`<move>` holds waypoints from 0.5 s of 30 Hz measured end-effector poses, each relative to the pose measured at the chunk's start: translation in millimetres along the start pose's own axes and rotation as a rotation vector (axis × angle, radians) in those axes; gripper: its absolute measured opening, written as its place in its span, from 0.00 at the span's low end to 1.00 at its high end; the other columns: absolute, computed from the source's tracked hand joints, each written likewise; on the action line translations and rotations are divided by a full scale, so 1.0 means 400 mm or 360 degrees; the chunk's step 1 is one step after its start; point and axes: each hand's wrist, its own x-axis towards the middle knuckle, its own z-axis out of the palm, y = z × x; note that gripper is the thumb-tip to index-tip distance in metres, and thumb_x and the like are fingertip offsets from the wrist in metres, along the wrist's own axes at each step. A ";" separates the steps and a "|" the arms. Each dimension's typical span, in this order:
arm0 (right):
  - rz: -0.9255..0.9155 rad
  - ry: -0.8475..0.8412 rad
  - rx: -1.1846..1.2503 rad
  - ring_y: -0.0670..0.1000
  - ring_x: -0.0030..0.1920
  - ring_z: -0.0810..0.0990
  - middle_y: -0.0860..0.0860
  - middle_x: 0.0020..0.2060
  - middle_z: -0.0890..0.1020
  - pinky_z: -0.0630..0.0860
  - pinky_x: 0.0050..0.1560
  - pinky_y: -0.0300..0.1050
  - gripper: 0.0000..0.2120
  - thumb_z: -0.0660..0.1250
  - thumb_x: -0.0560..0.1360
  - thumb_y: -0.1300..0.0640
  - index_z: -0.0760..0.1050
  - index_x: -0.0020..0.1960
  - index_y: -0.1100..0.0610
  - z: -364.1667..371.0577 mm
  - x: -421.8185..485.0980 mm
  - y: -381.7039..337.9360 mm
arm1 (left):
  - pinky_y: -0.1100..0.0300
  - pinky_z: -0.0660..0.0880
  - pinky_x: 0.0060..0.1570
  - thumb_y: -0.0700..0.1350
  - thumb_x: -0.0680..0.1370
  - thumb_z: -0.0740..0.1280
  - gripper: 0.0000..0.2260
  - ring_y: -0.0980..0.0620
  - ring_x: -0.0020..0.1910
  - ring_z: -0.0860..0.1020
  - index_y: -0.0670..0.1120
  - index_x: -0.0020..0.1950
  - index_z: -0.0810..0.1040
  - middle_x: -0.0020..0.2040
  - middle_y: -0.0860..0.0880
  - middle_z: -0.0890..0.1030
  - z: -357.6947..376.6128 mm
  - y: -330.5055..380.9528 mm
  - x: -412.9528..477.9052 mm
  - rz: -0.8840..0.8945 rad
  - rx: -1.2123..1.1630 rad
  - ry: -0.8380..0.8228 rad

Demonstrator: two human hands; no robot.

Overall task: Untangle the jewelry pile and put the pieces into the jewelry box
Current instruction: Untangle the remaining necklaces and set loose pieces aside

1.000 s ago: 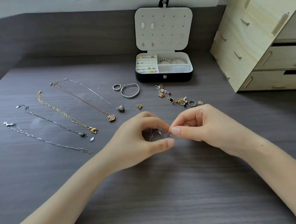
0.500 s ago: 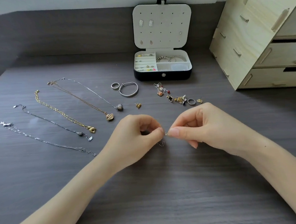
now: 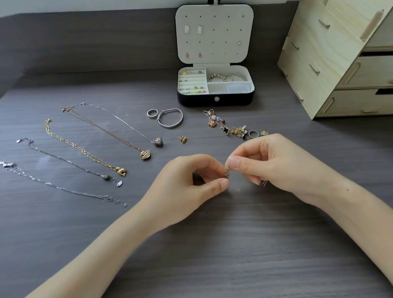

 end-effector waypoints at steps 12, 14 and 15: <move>-0.0022 0.0186 -0.0116 0.43 0.22 0.67 0.46 0.19 0.72 0.64 0.27 0.31 0.09 0.69 0.74 0.55 0.79 0.36 0.57 -0.004 0.000 0.004 | 0.67 0.73 0.38 0.43 0.74 0.71 0.03 0.60 0.32 0.77 0.45 0.40 0.82 0.34 0.52 0.83 -0.007 0.002 0.000 -0.0171 -0.0209 0.0053; -0.0021 0.0128 -0.0166 0.43 0.24 0.69 0.46 0.20 0.73 0.66 0.29 0.32 0.10 0.68 0.75 0.57 0.78 0.36 0.58 -0.003 -0.002 0.003 | 0.64 0.72 0.38 0.43 0.74 0.70 0.04 0.61 0.30 0.76 0.46 0.40 0.81 0.33 0.52 0.83 -0.007 0.002 0.001 -0.0203 -0.0208 0.0077; -0.0019 0.0084 -0.0175 0.44 0.25 0.70 0.46 0.21 0.73 0.66 0.30 0.33 0.10 0.67 0.75 0.58 0.77 0.36 0.57 -0.002 -0.003 0.003 | 0.64 0.72 0.37 0.42 0.75 0.69 0.04 0.61 0.30 0.75 0.46 0.40 0.81 0.33 0.52 0.83 -0.007 0.002 0.002 -0.0208 -0.0204 0.0074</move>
